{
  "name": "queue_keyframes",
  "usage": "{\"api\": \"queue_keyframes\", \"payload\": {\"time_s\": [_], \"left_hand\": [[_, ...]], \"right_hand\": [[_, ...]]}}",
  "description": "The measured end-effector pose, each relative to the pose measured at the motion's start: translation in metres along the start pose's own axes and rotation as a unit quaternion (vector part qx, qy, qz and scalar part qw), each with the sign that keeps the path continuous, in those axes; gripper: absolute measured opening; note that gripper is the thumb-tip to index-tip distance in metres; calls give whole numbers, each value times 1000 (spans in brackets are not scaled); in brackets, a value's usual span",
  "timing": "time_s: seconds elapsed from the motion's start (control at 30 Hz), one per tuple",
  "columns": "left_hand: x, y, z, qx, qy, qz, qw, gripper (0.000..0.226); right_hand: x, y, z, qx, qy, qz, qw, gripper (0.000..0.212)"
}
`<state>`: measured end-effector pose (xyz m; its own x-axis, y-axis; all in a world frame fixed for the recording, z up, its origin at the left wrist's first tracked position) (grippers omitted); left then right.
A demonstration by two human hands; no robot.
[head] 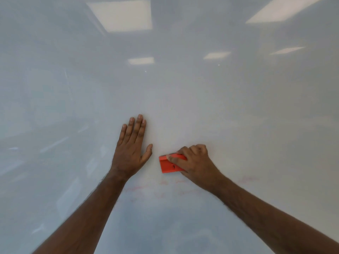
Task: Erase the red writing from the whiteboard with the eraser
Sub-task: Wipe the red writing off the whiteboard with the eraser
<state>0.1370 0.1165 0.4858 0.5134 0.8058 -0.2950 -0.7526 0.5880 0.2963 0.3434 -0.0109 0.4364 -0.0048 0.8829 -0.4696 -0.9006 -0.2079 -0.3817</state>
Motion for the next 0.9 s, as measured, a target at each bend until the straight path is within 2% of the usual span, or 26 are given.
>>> {"api": "queue_keyframes", "payload": {"time_s": [0.17, 0.37, 0.5, 0.67, 0.8, 0.9], "left_hand": [[-6, 17, -4, 54, 10, 9, 998, 76], [-15, 54, -16, 60, 9, 33, 998, 73], [-24, 85, -20, 44, 2, 43, 998, 72], [-36, 135, -29, -2, -16, 54, 998, 69], [-46, 181, -49, -47, -17, 57, 997, 69], [-47, 196, -64, -40, -14, 62, 997, 70]], "right_hand": [[30, 32, -36, -33, 59, 5, 998, 61], [17, 4, -72, -16, 92, -18, 995, 70], [-4, -15, -57, 18, 65, -29, 997, 69], [-20, -16, -6, 93, -9, 9, 996, 70], [-8, 11, 40, 134, -35, 61, 989, 68], [12, 45, 63, 108, -25, 68, 992, 65]]}}
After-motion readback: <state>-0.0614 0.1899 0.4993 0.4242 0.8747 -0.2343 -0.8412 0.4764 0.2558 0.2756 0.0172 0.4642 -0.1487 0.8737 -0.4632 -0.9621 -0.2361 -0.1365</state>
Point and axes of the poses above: each hand's wrist, its own z-axis towards the middle knuckle, its own x-axis out of the palm, y = z × x, the point moved 4 cm from there along z, towards the middle knuckle, and after that the axes turned 8 degrees about z, right-handed, at the moved point
